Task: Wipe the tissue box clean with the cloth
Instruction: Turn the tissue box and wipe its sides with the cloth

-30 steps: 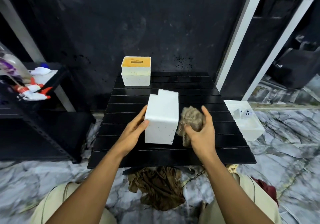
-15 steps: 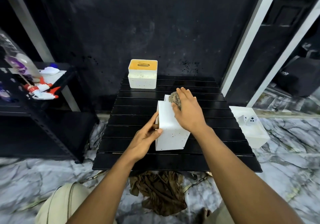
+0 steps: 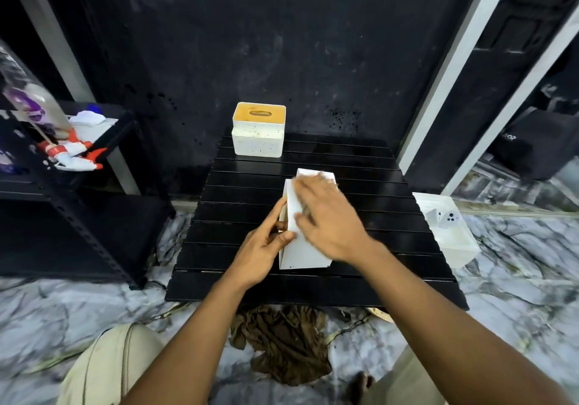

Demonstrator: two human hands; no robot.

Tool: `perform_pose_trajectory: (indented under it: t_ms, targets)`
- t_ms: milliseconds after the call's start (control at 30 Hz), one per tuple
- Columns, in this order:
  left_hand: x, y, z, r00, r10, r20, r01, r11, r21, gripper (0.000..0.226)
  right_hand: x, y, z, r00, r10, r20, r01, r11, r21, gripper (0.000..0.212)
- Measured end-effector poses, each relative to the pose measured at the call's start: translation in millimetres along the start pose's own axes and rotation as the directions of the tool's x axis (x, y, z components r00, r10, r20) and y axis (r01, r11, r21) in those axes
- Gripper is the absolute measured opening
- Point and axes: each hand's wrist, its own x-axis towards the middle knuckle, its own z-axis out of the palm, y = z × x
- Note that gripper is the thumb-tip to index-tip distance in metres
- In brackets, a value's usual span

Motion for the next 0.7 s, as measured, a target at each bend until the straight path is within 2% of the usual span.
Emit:
perform_pose_trajectory:
  t_ms: [67, 100, 167, 233, 333, 367, 433, 500, 533, 567, 633, 667, 700]
  targets:
    - [-1.6, 2.8, 0.6, 1.0, 0.008, -0.002, -0.008, 1.0, 0.026, 0.058, -23.8, -5.5, 6.4, 0.983, -0.176, -0.056, 0.175, 0.984, -0.017, 0.054]
    - [-2.2, 3.9, 1.4, 1.0, 0.011, -0.004, -0.011, 1.0, 0.026, 0.059, -31.5, 0.2, 13.4, 0.971, -0.211, -0.113, 0.206, 0.977, -0.056, 0.05]
    - [-3.6, 5.5, 4.6, 1.0, 0.0, -0.012, 0.0, 1.0, 0.019, 0.062, -42.1, 16.5, 28.9, 0.943, -0.133, -0.306, 0.116, 0.991, -0.07, 0.042]
    - [-5.9, 7.8, 10.1, 1.0, -0.011, -0.028, 0.012, 0.999, 0.04, 0.067, -52.6, 18.3, 45.3, 0.89, 0.052, -0.452, -0.026, 0.998, 0.063, 0.042]
    - [-8.6, 17.0, 13.8, 0.997, -0.072, -0.036, 0.075, 0.992, 0.1, 0.085, -73.0, -7.0, 77.8, 0.873, 0.096, -0.477, -0.014, 0.985, 0.172, 0.048]
    - [-8.5, 22.4, 11.3, 0.994, -0.104, -0.019, 0.106, 0.984, 0.144, 0.088, -80.3, -14.7, 85.9, 0.867, 0.138, -0.478, -0.008, 0.965, 0.263, 0.049]
    - [-4.0, 35.8, 0.5, 0.994, -0.096, -0.051, 0.108, 0.93, 0.352, 0.081, -90.5, -23.9, 92.5, 0.806, 0.362, -0.469, -0.077, 0.849, 0.524, 0.05]
    - [8.6, 53.4, -11.6, 0.984, 0.039, -0.171, 0.071, 0.803, 0.592, 0.072, -92.1, -28.1, 92.0, 0.657, 0.637, -0.402, -0.168, 0.644, 0.746, 0.051]
    - [18.3, 62.5, -14.9, 0.976, 0.132, -0.174, 0.02, 0.739, 0.674, 0.068, -90.3, -29.3, 91.0, 0.563, 0.749, -0.35, -0.18, 0.524, 0.833, 0.05]
    - [30.4, 70.8, -16.0, 0.971, 0.216, -0.105, -0.071, 0.676, 0.734, 0.064, -86.8, -31.4, 86.7, 0.473, 0.833, -0.288, -0.159, 0.402, 0.902, 0.05]
    - [58.2, 82.4, -15.4, 0.946, 0.27, 0.178, -0.3, 0.529, 0.794, 0.057, -75.9, -34.5, 73.4, 0.353, 0.919, -0.178, -0.058, 0.211, 0.976, 0.051]
    - [70.8, 83.8, -13.5, 0.919, 0.238, 0.313, -0.392, 0.487, 0.78, 0.053, -69.7, -36.6, 66.4, 0.343, 0.928, -0.143, 0.0, 0.153, 0.988, 0.053]
    - [81.5, 80.9, -10.9, 0.893, 0.198, 0.404, -0.448, 0.484, 0.752, 0.05, -63.1, -40.0, 60.8, 0.368, 0.921, -0.131, 0.049, 0.121, 0.991, 0.056]
